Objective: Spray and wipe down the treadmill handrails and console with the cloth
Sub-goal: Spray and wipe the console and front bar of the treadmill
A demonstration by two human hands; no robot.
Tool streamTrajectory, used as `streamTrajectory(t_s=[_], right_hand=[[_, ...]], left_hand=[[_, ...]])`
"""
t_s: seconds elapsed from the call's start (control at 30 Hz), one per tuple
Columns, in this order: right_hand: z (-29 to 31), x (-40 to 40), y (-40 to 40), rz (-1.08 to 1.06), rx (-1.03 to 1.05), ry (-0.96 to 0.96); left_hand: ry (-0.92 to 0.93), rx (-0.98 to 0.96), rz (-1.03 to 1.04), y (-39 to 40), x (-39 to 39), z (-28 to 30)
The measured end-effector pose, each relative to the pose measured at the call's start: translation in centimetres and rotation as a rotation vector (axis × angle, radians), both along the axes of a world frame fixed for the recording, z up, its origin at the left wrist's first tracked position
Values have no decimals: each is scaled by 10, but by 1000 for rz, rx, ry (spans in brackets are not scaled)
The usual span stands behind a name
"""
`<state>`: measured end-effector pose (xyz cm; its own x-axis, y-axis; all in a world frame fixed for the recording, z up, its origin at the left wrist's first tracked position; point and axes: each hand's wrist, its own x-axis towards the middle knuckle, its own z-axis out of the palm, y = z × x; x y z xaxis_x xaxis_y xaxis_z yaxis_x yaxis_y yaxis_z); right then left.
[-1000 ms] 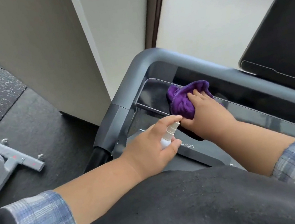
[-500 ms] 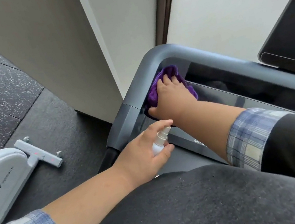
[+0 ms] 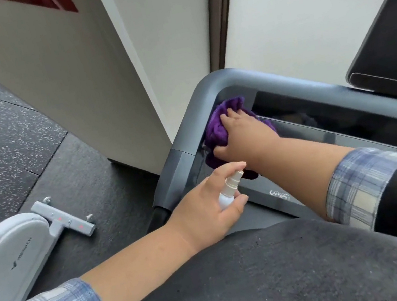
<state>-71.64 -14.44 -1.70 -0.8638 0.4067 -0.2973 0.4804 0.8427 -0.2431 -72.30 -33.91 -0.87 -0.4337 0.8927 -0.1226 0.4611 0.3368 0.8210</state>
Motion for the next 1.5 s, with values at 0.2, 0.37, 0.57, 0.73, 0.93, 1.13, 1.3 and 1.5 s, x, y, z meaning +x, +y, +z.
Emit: streamTrajectory(t_s=[0.2, 0.37, 0.57, 0.73, 0.93, 1.13, 1.3, 1.5], right_hand=[[-12, 9, -10, 238, 72, -30], [-15, 19, 0, 160, 3, 10], [-15, 63, 29, -66, -17, 87], [-18, 118, 48, -179, -10, 76], [-17, 174, 66, -319, -38, 107], [-10, 254, 92, -466, -19, 108], [-6, 322, 113, -576, 10, 122], [-1, 410, 145, -700, -24, 123]], left_hand=[[-10, -7, -6, 0, -1, 1], [-11, -5, -53, 14, 2, 2], [-12, 11, -128, 38, 15, -1], [-34, -11, -262, 70, 40, -1], [-66, -39, -393, 102, 81, -4], [-37, -49, -495, 132, 134, -1], [-8, -81, -560, 156, 183, 2], [22, -70, -540, 180, 233, 10]])
